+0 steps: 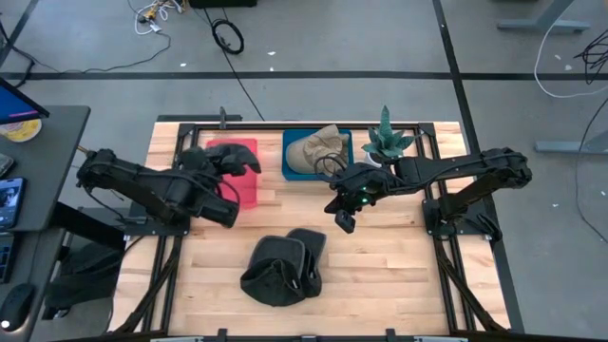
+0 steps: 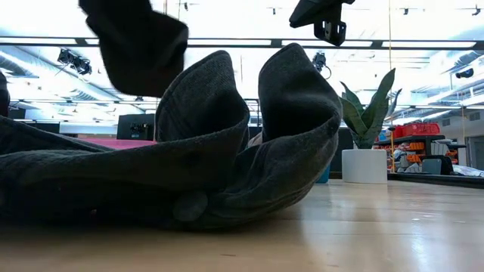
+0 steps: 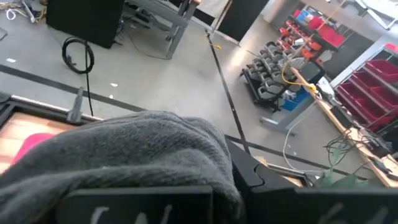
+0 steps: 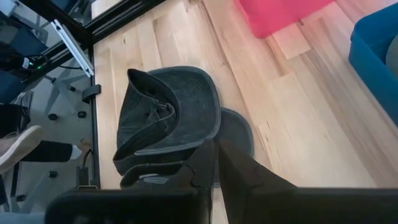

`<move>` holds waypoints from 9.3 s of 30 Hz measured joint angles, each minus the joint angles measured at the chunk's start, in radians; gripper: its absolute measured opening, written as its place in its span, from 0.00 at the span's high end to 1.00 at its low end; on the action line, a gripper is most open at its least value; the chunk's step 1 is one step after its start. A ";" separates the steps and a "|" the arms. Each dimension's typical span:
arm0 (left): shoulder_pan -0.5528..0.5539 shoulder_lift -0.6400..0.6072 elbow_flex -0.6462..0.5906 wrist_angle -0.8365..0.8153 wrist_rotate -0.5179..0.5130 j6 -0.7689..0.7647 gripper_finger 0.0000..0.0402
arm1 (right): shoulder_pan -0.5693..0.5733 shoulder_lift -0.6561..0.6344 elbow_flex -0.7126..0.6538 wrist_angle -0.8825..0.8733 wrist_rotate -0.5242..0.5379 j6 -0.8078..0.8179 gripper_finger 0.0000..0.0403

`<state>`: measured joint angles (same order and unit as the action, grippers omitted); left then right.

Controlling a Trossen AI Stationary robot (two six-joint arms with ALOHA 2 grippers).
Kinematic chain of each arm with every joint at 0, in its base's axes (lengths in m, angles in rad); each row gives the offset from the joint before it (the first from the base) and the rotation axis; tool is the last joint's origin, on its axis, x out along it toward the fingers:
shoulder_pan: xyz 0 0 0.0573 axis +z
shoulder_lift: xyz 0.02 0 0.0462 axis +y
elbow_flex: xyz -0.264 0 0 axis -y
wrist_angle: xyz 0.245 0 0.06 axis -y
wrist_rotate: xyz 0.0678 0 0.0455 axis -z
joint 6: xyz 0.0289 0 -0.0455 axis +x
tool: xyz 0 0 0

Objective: Pick & Place hat
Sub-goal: Put the top black cap into the red bin

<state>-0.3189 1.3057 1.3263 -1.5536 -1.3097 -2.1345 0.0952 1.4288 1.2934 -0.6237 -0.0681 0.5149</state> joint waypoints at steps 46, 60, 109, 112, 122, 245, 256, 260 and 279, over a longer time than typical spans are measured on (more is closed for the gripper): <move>0.313 -0.406 -0.660 0.999 0.386 0.872 0.98 | -0.037 0.000 0.000 0.171 0.008 0.185 0.94; 0.403 -0.404 -0.734 1.017 0.427 0.931 0.98 | -0.037 0.000 0.000 0.174 0.012 0.184 0.94; 0.231 -0.403 -0.988 1.268 0.597 0.607 0.97 | -0.037 0.000 0.000 0.176 0.026 0.156 0.94; 0.231 -0.403 -0.988 1.268 0.585 0.601 0.97 | -0.037 0.000 0.000 0.176 0.026 0.155 0.94; 0.226 -0.403 -0.987 1.302 0.690 0.544 0.85 | -0.040 0.000 0.000 0.179 0.027 0.191 0.93; -0.191 0.344 -0.384 1.078 1.668 0.678 0.91 | -0.024 0.000 0.000 -0.109 -0.026 0.127 0.27; -0.190 0.184 -0.384 1.076 1.618 0.598 0.98 | -0.024 0.000 0.000 -0.083 -0.026 0.104 0.27; -0.189 0.055 -0.384 1.078 1.490 0.535 0.98 | -0.025 0.000 0.000 -0.073 -0.026 0.083 0.27; -0.170 -0.279 -0.382 1.355 0.847 0.602 0.98 | -0.042 -0.027 0.000 0.035 -0.163 -0.131 0.27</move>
<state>-0.4886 1.0270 0.9443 -0.1989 -0.4628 -1.5330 0.0536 1.4015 1.2930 -0.5889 -0.2307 0.3835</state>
